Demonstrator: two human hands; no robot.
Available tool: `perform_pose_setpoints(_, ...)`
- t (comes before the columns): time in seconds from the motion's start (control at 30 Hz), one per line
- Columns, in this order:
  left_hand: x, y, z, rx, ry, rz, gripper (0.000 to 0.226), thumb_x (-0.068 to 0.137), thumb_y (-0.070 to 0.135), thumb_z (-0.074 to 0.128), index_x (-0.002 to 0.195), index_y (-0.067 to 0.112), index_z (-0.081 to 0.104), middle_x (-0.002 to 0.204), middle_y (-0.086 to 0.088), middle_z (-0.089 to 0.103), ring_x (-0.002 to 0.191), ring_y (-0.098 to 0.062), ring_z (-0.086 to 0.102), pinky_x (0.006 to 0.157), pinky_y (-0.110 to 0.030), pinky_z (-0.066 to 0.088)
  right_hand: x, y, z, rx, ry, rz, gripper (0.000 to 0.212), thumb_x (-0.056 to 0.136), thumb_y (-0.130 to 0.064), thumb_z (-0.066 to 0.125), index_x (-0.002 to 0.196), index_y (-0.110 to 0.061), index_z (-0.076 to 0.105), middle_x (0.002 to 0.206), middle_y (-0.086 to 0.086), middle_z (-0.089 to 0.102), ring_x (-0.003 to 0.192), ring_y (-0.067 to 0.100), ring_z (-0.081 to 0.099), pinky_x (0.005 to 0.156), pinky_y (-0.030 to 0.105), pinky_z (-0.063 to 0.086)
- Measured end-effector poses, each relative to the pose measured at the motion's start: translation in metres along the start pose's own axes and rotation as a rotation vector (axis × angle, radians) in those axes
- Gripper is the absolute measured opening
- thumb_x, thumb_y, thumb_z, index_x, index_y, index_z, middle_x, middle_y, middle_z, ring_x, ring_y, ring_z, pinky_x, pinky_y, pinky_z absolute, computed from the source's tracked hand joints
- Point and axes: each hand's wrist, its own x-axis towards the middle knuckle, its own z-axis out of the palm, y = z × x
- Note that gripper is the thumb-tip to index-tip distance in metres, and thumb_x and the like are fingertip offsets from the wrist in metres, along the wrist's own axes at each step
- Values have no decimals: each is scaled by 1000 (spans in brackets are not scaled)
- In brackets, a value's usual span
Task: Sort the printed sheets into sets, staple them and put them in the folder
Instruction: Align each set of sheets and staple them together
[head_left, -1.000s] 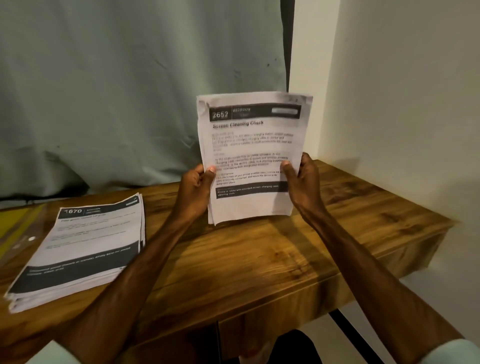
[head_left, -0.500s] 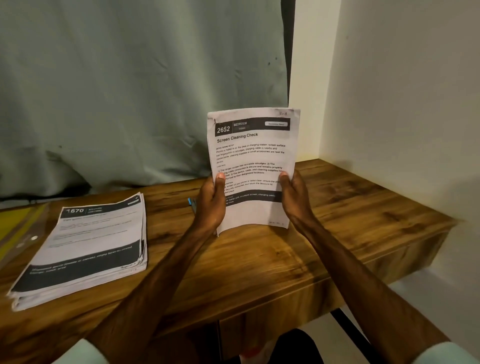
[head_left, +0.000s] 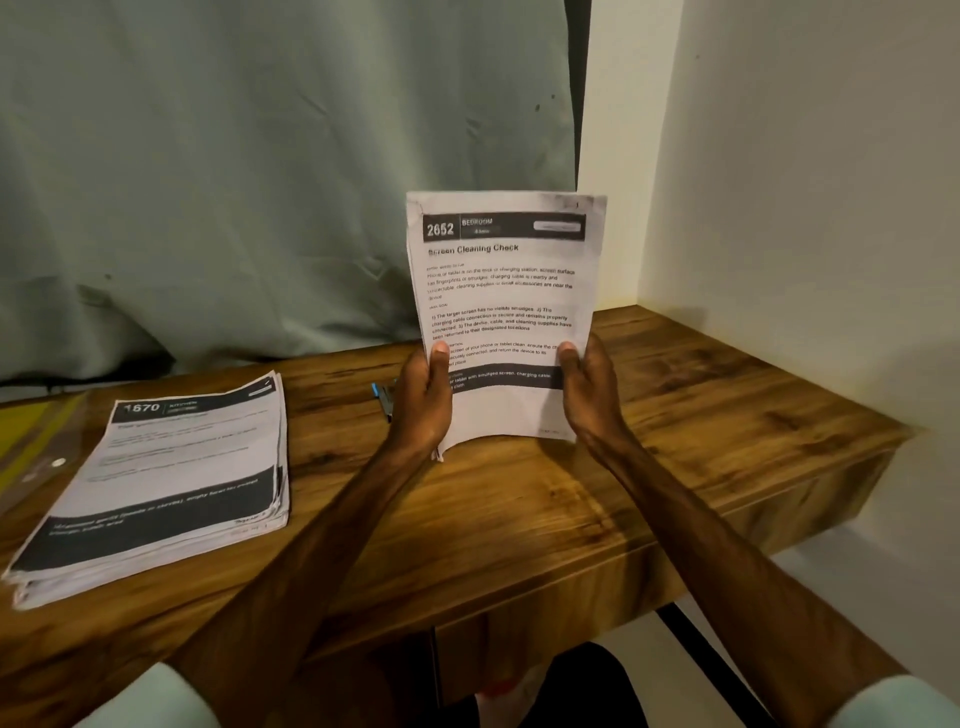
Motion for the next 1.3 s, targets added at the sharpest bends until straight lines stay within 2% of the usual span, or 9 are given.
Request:
perform_pose_setpoints(0.07,6,8,-3,2,-14,44,51,108,47,36,126,9,65,116,-6,75,100,-18,74,86,-42,61,6,-4,0,4,25,-37,35,106,-33,41,131,-11,53,122,5,68,106,16,68,91,42,58)
perform_pose_setpoints(0.13,8,11,-4,-33,-12,67,52,106,49,36,127,10,64,117,-5,75,102,-19,74,87,-44,60,11,-7,0,17,38,-62,38,105,-38,41,131,-12,53,123,6,68,109,19,68,91,45,58)
perform_pose_setpoints(0.33,-11,-17,0,20,-8,-29,45,111,36,34,126,5,64,116,-7,74,97,-14,74,79,-30,61,-12,13,4,1,-14,61,33,109,-33,39,131,-12,51,120,5,67,104,20,69,83,35,61)
perform_pose_setpoints(0.47,0,-3,-2,40,36,21,46,110,40,35,124,7,64,114,-5,75,99,-19,74,82,-41,61,-9,3,1,26,34,19,28,109,-32,39,126,-13,50,117,4,67,100,18,69,80,38,61)
perform_pose_setpoints(0.67,-8,-5,-3,60,9,11,51,109,47,33,126,9,64,118,-5,74,101,-15,73,85,-42,61,-15,-3,1,0,43,20,30,109,-29,38,128,-9,50,116,1,64,99,12,67,82,31,59)
perform_pose_setpoints(0.77,-21,-16,0,45,-26,-46,47,111,38,33,127,6,64,117,-6,74,98,-14,73,85,-38,62,-29,12,3,-2,22,94,20,110,-28,38,123,-18,50,108,-9,63,93,0,64,83,26,59)
perform_pose_setpoints(0.97,-9,3,-8,71,6,17,43,111,32,35,123,3,65,113,-6,75,94,-13,74,76,-23,59,-9,10,-7,-13,-8,63,24,107,-25,48,121,-10,60,114,4,70,102,17,69,88,38,58)
perform_pose_setpoints(1.17,4,6,-30,72,67,-2,39,110,28,38,119,3,66,114,-9,73,89,-10,71,72,-16,56,-1,1,-22,96,-175,172,31,95,-15,67,125,-10,63,117,-1,73,93,6,73,70,21,59)
perform_pose_setpoints(1.3,0,4,-35,30,109,-48,28,110,24,39,116,9,62,112,-5,69,84,-3,66,63,-8,52,-16,-5,-22,286,-238,354,41,88,-10,74,128,-12,62,116,3,74,93,16,76,73,35,63)
